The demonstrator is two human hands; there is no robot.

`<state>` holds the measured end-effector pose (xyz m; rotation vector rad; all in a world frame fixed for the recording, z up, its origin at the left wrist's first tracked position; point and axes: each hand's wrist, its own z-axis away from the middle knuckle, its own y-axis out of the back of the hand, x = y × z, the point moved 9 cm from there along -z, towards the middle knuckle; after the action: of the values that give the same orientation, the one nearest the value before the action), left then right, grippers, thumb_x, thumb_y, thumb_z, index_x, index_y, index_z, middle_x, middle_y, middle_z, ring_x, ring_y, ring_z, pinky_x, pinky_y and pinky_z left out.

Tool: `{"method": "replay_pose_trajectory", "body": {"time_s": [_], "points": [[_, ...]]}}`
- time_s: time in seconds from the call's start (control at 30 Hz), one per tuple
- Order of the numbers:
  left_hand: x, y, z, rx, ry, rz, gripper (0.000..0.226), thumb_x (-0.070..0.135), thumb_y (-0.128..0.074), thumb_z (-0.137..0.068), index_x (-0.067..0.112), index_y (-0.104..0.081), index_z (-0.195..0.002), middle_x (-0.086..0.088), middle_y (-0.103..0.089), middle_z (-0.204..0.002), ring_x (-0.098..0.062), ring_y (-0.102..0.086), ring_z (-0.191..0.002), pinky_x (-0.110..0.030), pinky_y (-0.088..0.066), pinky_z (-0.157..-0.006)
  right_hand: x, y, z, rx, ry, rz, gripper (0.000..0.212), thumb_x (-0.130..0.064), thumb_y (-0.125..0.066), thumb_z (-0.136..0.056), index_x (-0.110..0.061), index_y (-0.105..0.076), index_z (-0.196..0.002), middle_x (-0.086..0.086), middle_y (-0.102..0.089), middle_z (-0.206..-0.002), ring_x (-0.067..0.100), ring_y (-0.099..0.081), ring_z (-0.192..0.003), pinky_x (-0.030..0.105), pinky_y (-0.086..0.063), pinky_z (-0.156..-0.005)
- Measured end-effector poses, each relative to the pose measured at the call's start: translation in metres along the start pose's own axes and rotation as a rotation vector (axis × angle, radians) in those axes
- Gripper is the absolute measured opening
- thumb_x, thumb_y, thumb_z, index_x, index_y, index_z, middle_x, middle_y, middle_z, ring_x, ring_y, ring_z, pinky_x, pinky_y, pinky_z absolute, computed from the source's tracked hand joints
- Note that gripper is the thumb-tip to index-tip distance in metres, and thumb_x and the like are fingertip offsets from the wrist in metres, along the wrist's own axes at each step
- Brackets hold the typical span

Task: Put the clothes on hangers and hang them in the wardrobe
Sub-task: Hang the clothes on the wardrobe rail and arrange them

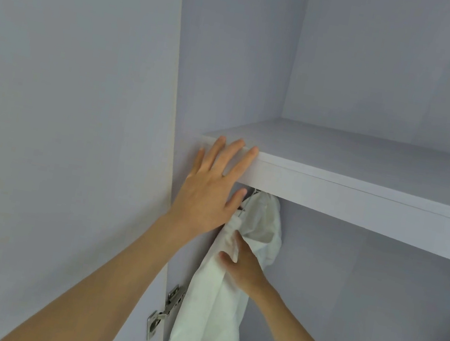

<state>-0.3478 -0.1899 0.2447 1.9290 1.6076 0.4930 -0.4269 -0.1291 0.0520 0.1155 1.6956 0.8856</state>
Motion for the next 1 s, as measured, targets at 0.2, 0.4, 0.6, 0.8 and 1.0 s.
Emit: {"method": "replay_pose_trajectory", "body": {"time_s": [0.2, 0.4, 0.6, 0.8, 1.0], "points": [[0.019, -0.016, 0.085, -0.105, 0.093, 0.048, 0.058, 0.039, -0.033, -0.093, 0.029, -0.013, -0.146, -0.009, -0.021, -0.153, -0.031, -0.010, -0.141, -0.052, -0.014, -0.112, -0.013, 0.016, 0.072, 0.088, 0.227, 0.286, 0.063, -0.037, -0.041, -0.097, -0.020, -0.007, -0.149, -0.008, -0.011, -0.155, 0.006, -0.011, -0.142, 0.018, -0.007, -0.111], [0.026, -0.014, 0.251, -0.243, 0.433, 0.078, 0.052, 0.047, -0.017, -0.097, 0.033, -0.016, -0.146, -0.005, -0.027, -0.151, -0.019, -0.007, -0.140, -0.049, -0.027, -0.107, -0.008, -0.028, 0.149, -0.052, 0.297, 0.324, 0.061, -0.039, -0.035, -0.098, -0.026, -0.002, -0.148, -0.016, -0.004, -0.154, 0.002, -0.003, -0.141, 0.022, -0.003, -0.115], [0.072, 0.029, 0.420, -0.463, 0.793, -0.107, 0.053, 0.047, -0.013, -0.097, 0.025, -0.029, -0.143, -0.009, -0.039, -0.144, -0.030, -0.026, -0.136, -0.044, -0.028, -0.101, 0.013, -0.109, 0.244, -0.404, 0.329, 0.392, 0.062, -0.037, -0.033, -0.100, -0.027, 0.007, -0.147, -0.023, 0.010, -0.146, -0.005, 0.011, -0.134, 0.025, 0.002, -0.115], [0.125, 0.132, 0.554, -0.476, 1.164, -0.245, 0.053, 0.039, -0.038, -0.085, 0.020, -0.040, -0.135, -0.015, -0.048, -0.136, -0.036, -0.035, -0.129, -0.051, -0.039, -0.095, -0.006, -0.196, 0.327, -0.593, 0.521, 0.440, 0.061, -0.037, -0.035, -0.099, -0.022, -0.003, -0.149, -0.005, -0.004, -0.157, 0.009, -0.002, -0.143, 0.030, -0.004, -0.117], [0.199, 0.253, 0.676, -0.533, 1.490, -0.488, 0.054, 0.040, -0.036, -0.078, 0.021, -0.044, -0.128, -0.014, -0.058, -0.124, -0.030, -0.034, -0.121, -0.054, -0.048, -0.082, -0.066, -0.279, 0.434, -0.754, 0.800, 0.351, 0.061, -0.034, -0.042, -0.097, -0.021, -0.011, -0.148, -0.005, -0.014, -0.155, 0.010, -0.008, -0.143, 0.029, 0.000, -0.115]]}}
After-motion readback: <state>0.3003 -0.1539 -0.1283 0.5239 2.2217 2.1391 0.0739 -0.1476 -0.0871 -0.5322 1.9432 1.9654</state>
